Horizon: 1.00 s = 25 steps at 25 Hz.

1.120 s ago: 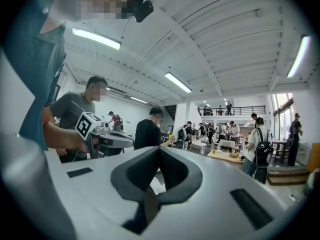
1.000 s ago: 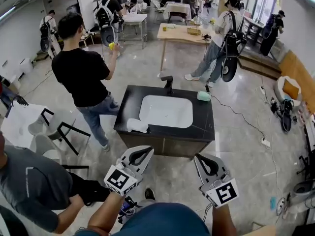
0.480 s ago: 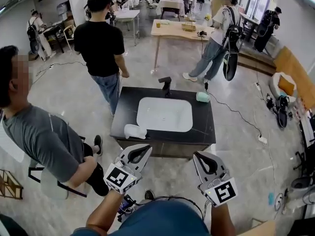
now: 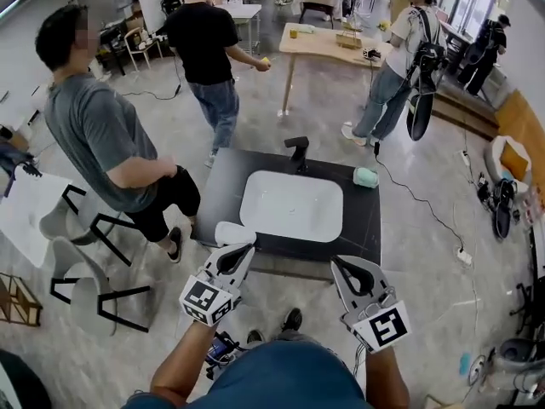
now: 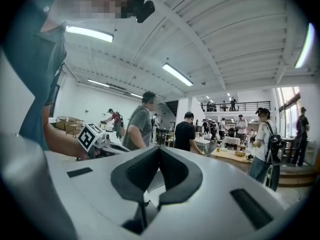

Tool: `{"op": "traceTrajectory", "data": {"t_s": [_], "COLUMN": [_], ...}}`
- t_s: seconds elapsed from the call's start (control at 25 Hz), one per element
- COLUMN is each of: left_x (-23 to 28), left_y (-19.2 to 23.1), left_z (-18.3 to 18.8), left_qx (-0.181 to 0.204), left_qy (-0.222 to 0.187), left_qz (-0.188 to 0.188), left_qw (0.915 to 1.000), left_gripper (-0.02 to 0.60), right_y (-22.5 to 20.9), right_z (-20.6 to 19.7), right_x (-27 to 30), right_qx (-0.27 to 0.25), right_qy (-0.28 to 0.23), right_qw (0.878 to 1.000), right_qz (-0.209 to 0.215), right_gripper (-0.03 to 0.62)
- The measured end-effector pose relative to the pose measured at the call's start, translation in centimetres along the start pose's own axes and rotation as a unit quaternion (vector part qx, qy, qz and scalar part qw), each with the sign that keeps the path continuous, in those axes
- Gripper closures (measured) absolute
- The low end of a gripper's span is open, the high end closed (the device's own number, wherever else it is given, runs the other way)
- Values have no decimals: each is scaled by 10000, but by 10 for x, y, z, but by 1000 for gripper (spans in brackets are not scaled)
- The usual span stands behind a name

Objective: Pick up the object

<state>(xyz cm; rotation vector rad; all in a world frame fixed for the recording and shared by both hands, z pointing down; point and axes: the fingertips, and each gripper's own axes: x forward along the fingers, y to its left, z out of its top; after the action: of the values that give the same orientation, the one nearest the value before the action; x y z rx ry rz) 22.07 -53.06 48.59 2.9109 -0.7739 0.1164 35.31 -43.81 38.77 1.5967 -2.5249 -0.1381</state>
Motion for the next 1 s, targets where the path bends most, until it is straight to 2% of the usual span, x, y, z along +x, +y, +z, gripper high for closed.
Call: {"op": "traceTrajectory", "data": {"t_s": [0.16,0.32,0.4,0.52,0.6,0.68,0.76,0.92,1.0], "left_x": [23,42,46,39,36,35,34,27,21], "left_y": [24,46,56,72,86,102,118,144,156], "left_z": [-19,-40,-51,-76,-96,-118,-144,-200,-225], "left_qx": [-386,-1007,-1445,-2039,-2399,-2867,-3434,-4619,-4967], "left_qy": [70,88,69,123,167,155,119,26,33], "left_qz": [421,732,928,1315,1527,1713,1919,2317,2513], "left_qw": [9983,9922,9851,9700,9586,9424,9193,8561,8307], "left_gripper": [578,577,577,575,553,510,478,406,369], "right_y": [-28,-55,-66,-72,-76,-79,-81,-80,-78], "right_z": [-6,-10,-11,-14,-16,-21,-24,-24,-24], "right_x": [15,26,30,33,37,45,53,72,82], "right_qx": [-38,-190,-91,161,56,10,143,137,18], "right_qy": [-97,-215,-195,-143,-160,-117,-24,16,50], "right_qw": [9995,9983,9980,9973,9971,9969,9967,9961,9956], "right_qz": [293,513,594,703,748,783,796,875,937], "right_gripper": [580,580,580,580,580,580,580,580,580]}}
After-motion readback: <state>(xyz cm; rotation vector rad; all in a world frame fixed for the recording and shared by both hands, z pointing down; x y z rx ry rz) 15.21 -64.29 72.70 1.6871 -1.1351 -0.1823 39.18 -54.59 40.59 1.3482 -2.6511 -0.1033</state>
